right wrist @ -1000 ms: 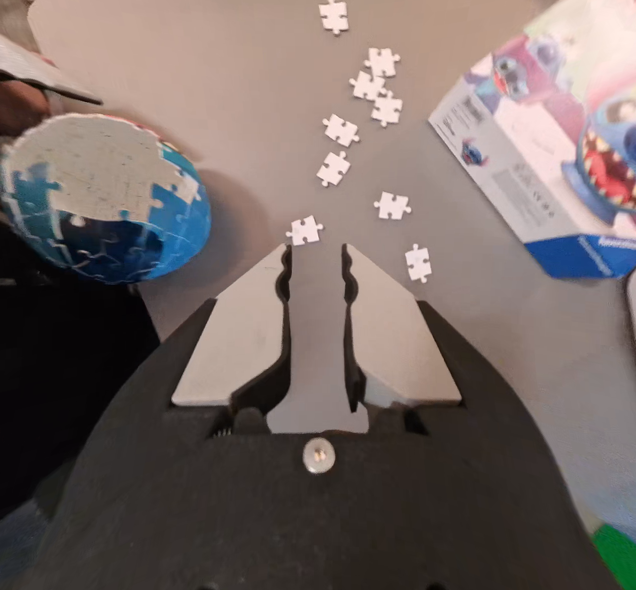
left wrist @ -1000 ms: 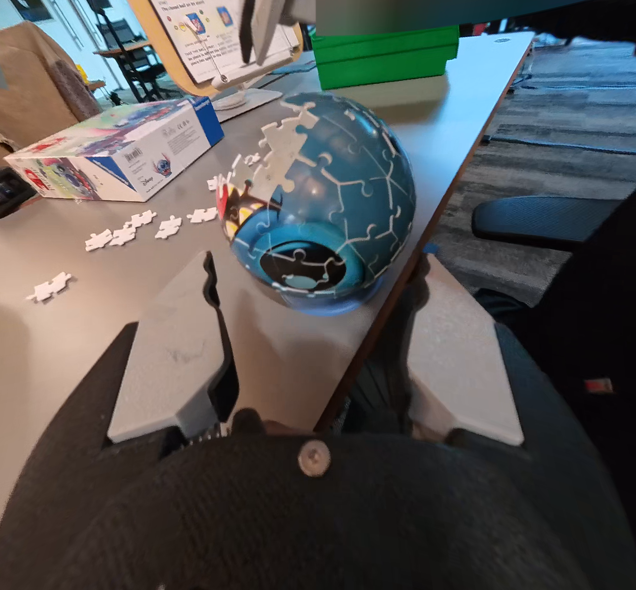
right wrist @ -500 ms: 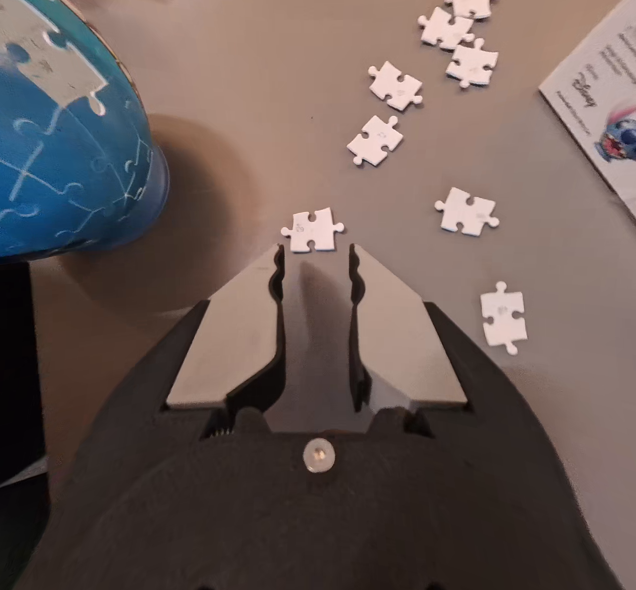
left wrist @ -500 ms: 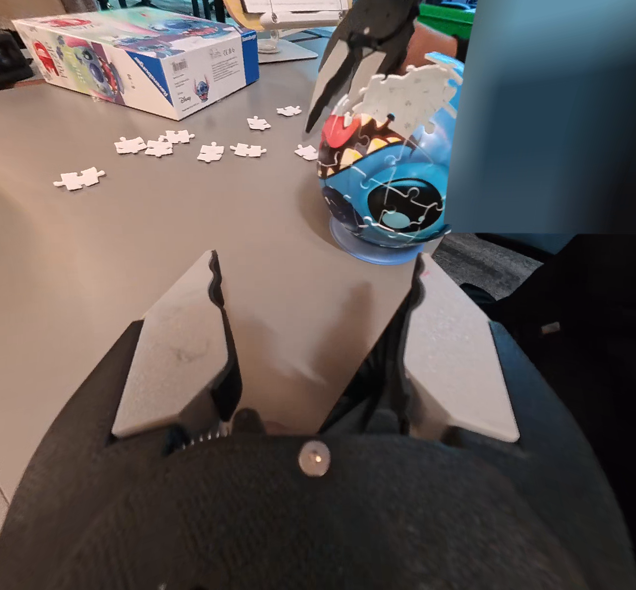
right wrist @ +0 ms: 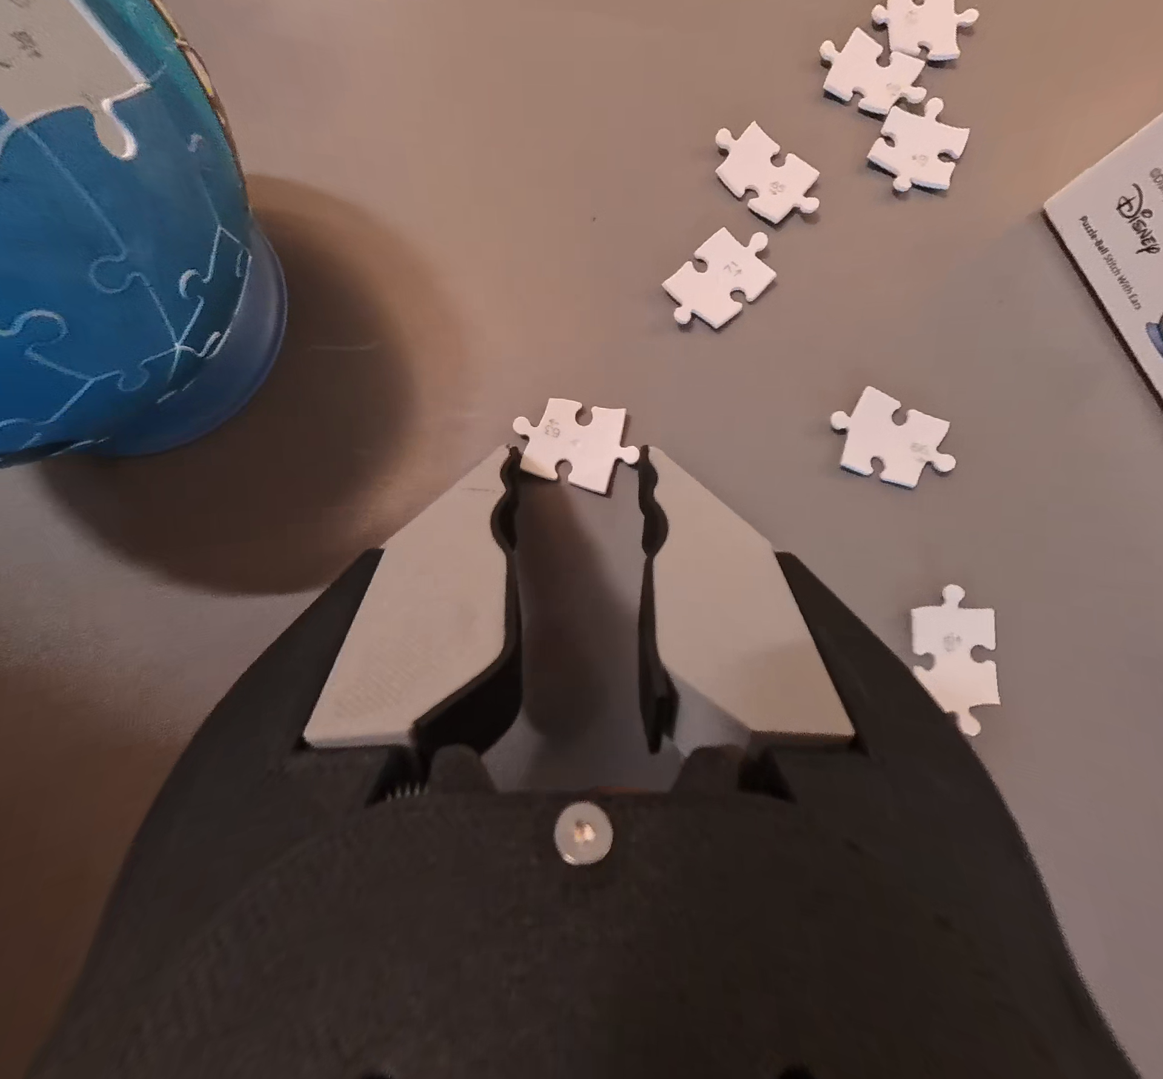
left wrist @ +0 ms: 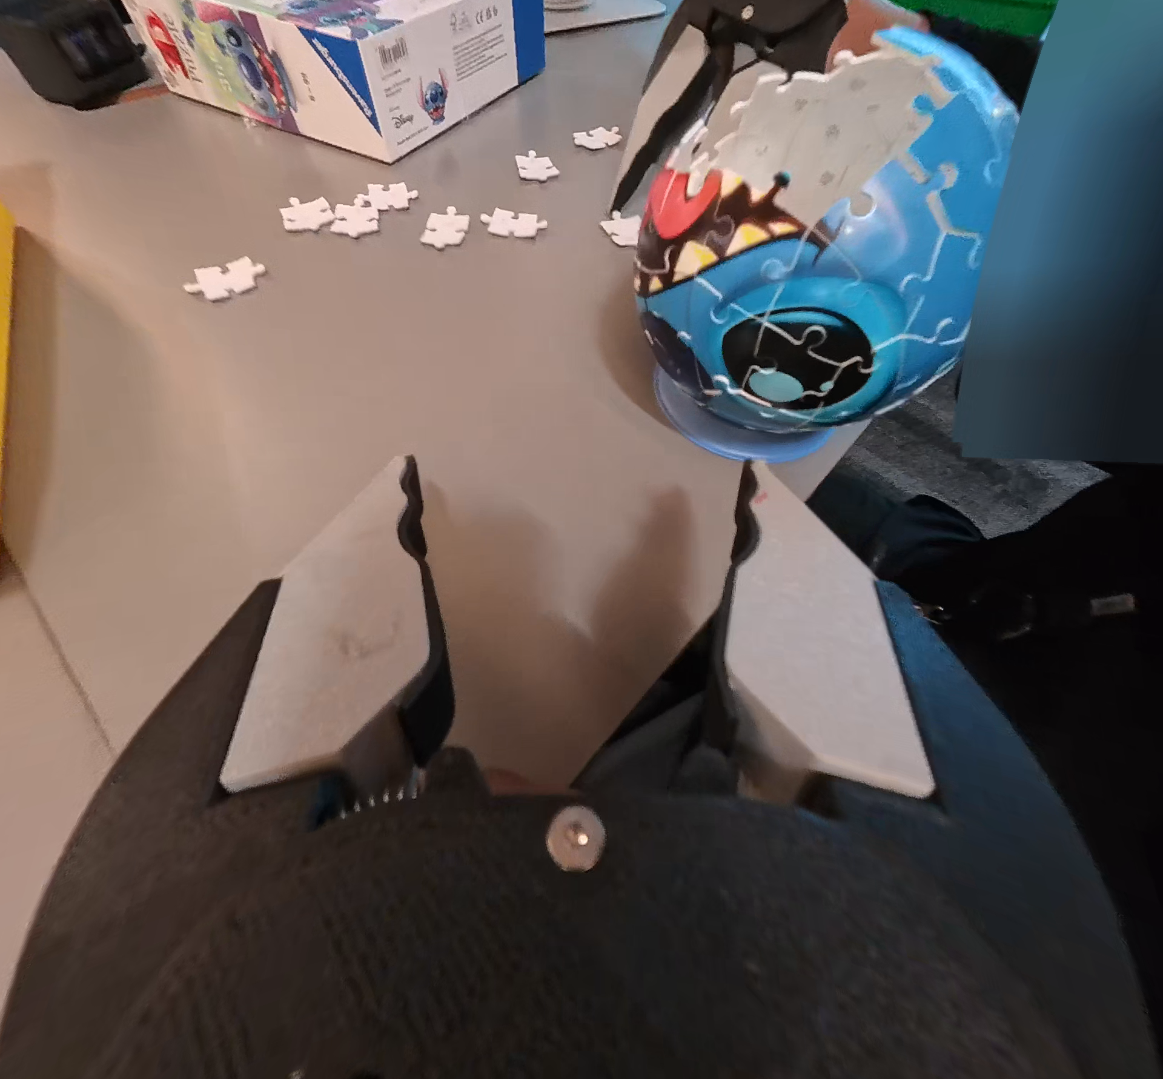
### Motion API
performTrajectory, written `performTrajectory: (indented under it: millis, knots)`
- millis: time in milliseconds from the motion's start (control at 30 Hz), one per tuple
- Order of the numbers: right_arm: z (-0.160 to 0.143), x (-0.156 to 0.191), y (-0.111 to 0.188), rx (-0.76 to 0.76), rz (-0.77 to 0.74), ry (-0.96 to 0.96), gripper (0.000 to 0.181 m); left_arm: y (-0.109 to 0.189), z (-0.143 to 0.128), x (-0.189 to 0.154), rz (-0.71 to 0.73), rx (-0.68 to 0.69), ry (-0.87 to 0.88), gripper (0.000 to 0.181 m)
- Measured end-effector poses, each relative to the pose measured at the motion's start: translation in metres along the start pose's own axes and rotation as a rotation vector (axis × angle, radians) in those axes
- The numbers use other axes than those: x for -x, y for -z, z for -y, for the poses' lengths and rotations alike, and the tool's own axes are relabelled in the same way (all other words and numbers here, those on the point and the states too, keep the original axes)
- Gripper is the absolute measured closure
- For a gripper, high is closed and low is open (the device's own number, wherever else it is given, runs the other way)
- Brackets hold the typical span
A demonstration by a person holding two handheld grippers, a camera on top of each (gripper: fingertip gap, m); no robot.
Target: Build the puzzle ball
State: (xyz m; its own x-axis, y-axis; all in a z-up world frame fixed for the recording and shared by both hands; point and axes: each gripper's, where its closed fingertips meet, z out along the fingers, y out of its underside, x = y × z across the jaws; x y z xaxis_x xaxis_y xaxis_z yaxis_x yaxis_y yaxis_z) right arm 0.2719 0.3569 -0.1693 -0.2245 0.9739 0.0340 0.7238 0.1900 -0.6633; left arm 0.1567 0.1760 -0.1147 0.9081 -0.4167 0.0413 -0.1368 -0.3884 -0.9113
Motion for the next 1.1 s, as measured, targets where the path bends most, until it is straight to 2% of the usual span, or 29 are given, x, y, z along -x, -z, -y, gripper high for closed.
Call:
performTrajectory:
  millis: [100,233,300,400,533,667,767,1100]
  knots:
    - [0.005,-0.001,0.003,-0.023,-0.019,0.011,0.147,0.008,0.022,0.011,0.024,-0.011,-0.029,0.086]
    - [0.024,-0.012,0.015,-0.084,-0.076,0.037,0.147,0.007,0.086,0.031,-0.004,-0.056,-0.003,0.102]
    - [0.035,-0.019,0.022,-0.113,-0.123,0.066,0.147,-0.008,0.117,0.033,-0.076,-0.046,0.004,0.117]
    - [0.049,-0.028,0.027,-0.143,-0.198,0.105,0.147,-0.05,0.14,0.037,-0.159,0.056,-0.008,0.12]
    - [0.06,-0.03,0.027,-0.167,-0.254,0.147,0.147,-0.118,0.139,0.028,-0.36,0.201,0.117,0.119]
    - [0.062,-0.026,0.027,-0.179,-0.288,0.191,0.147,-0.163,0.12,0.022,-0.468,0.334,0.191,0.121]
    - [0.063,-0.023,0.027,-0.187,-0.281,0.196,0.147,-0.177,0.117,0.016,-0.5,0.345,0.183,0.126]
    - [0.065,-0.015,0.029,-0.192,-0.289,0.235,0.147,-0.188,0.106,-0.002,-0.599,0.417,0.161,0.127]
